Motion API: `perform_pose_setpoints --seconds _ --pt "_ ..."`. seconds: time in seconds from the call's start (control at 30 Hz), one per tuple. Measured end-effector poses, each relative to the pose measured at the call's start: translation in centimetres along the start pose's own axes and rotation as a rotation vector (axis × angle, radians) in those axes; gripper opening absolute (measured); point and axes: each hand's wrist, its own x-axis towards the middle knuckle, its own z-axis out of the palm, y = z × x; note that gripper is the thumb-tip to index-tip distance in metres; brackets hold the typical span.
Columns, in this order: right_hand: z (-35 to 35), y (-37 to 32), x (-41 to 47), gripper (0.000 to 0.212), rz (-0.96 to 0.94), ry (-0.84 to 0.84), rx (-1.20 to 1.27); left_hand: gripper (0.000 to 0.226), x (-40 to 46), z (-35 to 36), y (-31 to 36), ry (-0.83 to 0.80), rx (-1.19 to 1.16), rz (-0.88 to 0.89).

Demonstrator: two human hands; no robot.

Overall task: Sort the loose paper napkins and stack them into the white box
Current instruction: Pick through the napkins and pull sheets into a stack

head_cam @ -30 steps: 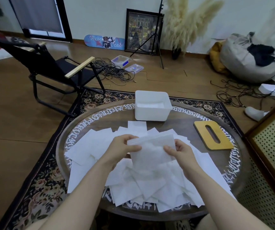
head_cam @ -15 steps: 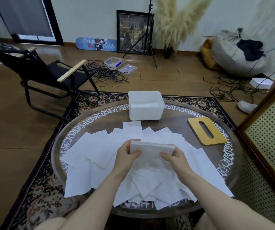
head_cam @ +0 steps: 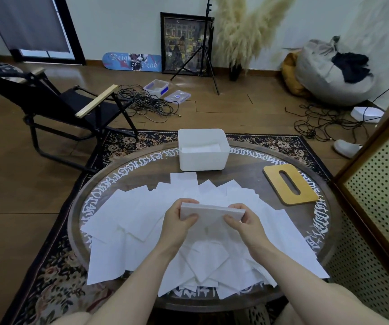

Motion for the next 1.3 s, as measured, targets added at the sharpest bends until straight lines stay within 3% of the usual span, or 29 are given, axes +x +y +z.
perform_pose_setpoints --seconds 0.3,0.5,0.93,1.3 --pt "0.0 0.8 0.2 0.021 0.042 0.005 -0.13 0.036 0.0 -0.4 -1.7 0.018 0.17 -0.04" --pt "0.2 0.8 0.3 0.011 -0.024 0.01 -0.19 0.029 0.1 0.1 -1.1 0.034 0.09 -0.022" --pt "0.3 1.1 0.4 0.015 -0.001 0.024 -0.209 0.011 0.3 1.3 0.6 0.138 -0.071 -0.132" --pt "0.3 1.2 0.8 0.014 -0.008 0.038 -0.201 0.021 0.9 1.3 0.5 0.154 -0.087 -0.146"
